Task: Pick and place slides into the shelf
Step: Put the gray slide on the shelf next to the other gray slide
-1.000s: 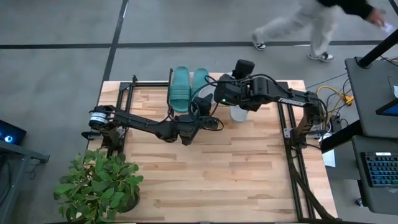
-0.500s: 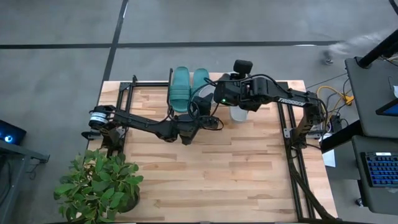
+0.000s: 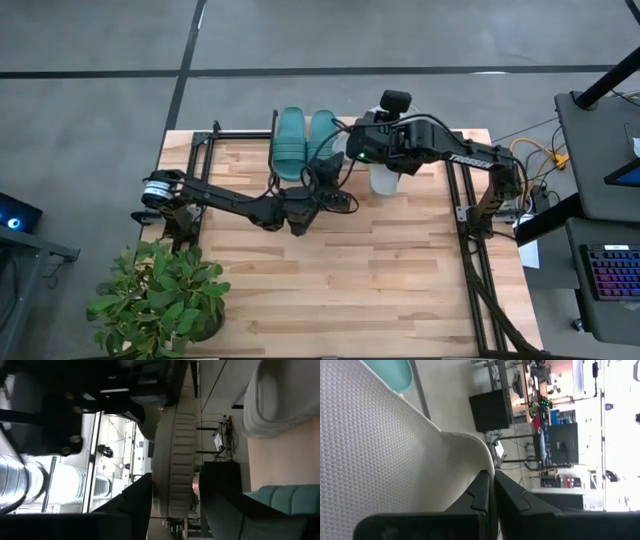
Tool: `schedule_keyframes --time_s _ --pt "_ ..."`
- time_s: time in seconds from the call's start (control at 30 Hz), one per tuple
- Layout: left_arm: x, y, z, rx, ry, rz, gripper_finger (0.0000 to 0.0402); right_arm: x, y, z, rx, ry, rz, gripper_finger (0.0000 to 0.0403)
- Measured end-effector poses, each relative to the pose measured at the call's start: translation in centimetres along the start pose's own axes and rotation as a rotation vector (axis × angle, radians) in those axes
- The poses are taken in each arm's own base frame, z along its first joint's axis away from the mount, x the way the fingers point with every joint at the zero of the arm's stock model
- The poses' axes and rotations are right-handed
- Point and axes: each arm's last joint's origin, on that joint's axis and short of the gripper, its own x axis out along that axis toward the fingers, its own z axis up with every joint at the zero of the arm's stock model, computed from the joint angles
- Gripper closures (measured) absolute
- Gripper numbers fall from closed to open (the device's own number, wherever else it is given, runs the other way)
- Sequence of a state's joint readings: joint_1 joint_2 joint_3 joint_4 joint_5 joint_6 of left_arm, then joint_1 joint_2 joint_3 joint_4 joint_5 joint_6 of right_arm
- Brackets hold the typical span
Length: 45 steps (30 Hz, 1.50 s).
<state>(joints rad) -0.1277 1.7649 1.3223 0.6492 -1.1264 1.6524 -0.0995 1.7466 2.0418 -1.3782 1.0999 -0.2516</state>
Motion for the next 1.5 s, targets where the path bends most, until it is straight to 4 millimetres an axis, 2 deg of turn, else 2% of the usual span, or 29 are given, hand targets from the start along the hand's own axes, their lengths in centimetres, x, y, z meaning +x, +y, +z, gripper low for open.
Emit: schedule_keyframes --time_s 0.13,0.27,0.47,0.57,0.83,0.97,1.1,1.27,1.5 --pt "0.0 -0.5 -0.1 0.001 0.006 -0.008 0.0254 -0.1 -0.1 -0.2 -0.002 0.002 -0.004 0.0394" --pt "-0.1 -1.1 -0.3 -0.077 0.019 -0.019 0.0253 -0.4 -0.5 -0.6 -0.006 0.006 -0.003 0.0394" --pt "-2.0 -1.6 -1.1 -0.253 -0.186 -0.058 0.0253 -1.0 -1.5 -1.4 0.027 -0.009 -0.005 0.0394" --pt "-3.1 -1.9 -2.2 -0.348 -0.222 -0.088 0.0253 -1.4 -2.2 -2.0 0.049 -0.019 -0.008 0.0394" --pt "-7.1 -3.0 -6.4 -0.620 -0.356 -0.212 0.0252 -2.3 -3.6 -3.5 0.061 -0.036 0.002 0.0394" --pt "-9.3 -2.6 -9.0 -0.808 -0.472 -0.297 0.0252 -2.7 -4.0 -4.0 0.033 -0.060 0.038 0.0394" --pt "-11.1 -1.7 -11.4 -0.991 -0.670 -0.425 0.0252 -2.9 -4.2 -3.9 0.003 -0.107 0.085 0.0394" --pt "-12.4 -0.8 -13.8 -1.129 -0.868 -0.566 0.0252 -3.4 -4.5 -3.2 0.029 -0.271 0.257 0.0394" --pt "-13.0 -0.7 -15.6 -1.160 -0.883 -0.582 0.0252 -4.0 -4.4 -1.3 0.005 -0.507 0.361 0.0394"
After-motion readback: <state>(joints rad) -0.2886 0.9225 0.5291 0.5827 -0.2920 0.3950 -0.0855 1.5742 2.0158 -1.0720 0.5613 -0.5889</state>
